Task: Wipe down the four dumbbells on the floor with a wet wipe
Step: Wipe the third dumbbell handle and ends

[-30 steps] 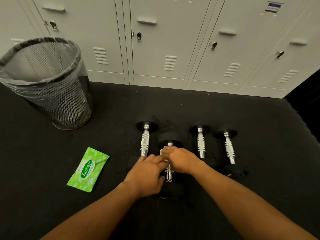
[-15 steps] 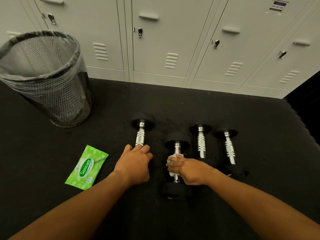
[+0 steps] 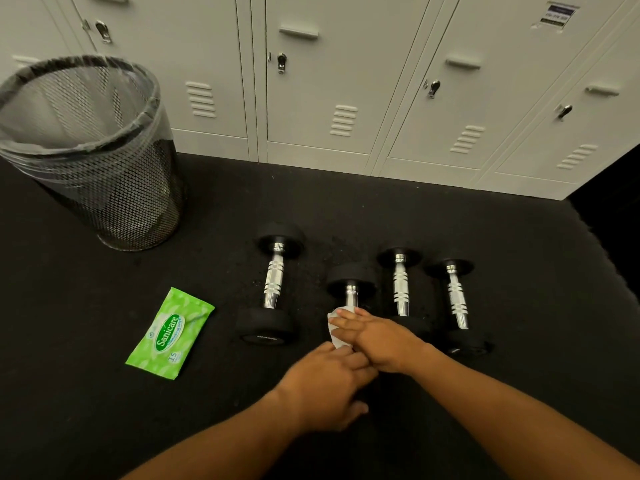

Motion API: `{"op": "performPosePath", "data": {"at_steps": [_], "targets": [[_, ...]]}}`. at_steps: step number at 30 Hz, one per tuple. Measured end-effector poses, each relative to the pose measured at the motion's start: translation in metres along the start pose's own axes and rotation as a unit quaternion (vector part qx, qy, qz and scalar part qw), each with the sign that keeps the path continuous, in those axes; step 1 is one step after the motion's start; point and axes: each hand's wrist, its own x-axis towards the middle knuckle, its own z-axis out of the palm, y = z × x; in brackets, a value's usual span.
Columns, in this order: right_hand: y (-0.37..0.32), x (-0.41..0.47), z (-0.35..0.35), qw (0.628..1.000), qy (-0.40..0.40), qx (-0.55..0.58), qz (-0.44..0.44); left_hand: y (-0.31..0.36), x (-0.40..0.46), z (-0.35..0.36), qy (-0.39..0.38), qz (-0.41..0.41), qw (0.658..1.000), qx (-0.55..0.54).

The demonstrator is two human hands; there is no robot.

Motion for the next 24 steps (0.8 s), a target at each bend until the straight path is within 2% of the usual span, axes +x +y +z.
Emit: {"op": "performPosePath", "data": {"at_steps": [3,8,12,16,22,24], "targets": [[0.002,0.002,-0.004,1.0,-0.027,-0.007,-0.015,0.008,0.007,0.005,0.016,-0.033,0.999,0.0],[0.009,-0.015,-0.025,0.992,-0.096,-0.01,-0.081,0.003,0.009,0.009,0.015,-0.021,0.999,0.026],[0.01,-0.026,-0.031,0.979,-0.158,-0.072,-0.11,-0.002,0.015,0.004,-0.009,-0.014,1.0,0.023],[0.003,-0.004,-0.027,0.971,-0.168,-0.114,-0.124,-0.008,0.02,-0.008,0.005,0.015,1.0,0.013],[-0.002,0.017,-0.027,0.97,-0.171,-0.145,-0.09,-0.024,0.023,-0.032,-0.085,0.026,0.996,0.02],[-0.005,0.009,-0.036,0.974,-0.176,-0.119,-0.081,-0.025,0.023,-0.037,-0.111,0.035,0.993,0.03]]}}
